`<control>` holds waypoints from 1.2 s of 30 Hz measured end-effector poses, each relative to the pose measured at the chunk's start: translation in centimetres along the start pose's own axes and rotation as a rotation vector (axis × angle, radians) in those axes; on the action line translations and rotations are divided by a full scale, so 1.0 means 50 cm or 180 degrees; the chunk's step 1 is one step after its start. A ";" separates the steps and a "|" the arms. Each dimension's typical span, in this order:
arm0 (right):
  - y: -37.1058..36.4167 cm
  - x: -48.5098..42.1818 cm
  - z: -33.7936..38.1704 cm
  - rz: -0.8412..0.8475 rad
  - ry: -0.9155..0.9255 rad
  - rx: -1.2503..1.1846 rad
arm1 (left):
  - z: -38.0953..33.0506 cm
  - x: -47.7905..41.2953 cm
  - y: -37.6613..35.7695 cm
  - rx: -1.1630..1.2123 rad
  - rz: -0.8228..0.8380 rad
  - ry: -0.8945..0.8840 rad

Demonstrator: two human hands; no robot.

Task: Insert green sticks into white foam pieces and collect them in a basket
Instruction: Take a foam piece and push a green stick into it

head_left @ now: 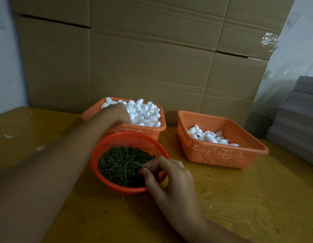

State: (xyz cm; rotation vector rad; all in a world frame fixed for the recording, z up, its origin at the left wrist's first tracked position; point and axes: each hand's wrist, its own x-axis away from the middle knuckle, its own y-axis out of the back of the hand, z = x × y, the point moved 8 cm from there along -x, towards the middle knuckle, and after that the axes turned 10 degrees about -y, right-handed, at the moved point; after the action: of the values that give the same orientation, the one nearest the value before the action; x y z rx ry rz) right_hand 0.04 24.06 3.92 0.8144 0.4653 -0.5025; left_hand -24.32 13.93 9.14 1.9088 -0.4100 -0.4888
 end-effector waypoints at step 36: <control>0.025 0.007 0.012 -0.0107 0.0132 -0.0839 | -0.019 0.311 -0.017 0.3877 -0.0713 -0.1226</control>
State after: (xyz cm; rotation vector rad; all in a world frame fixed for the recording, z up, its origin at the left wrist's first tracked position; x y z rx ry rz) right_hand 1.15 24.27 4.79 0.5651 0.5711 -0.4449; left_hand -10.48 7.29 6.45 3.0590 -0.8809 -0.8795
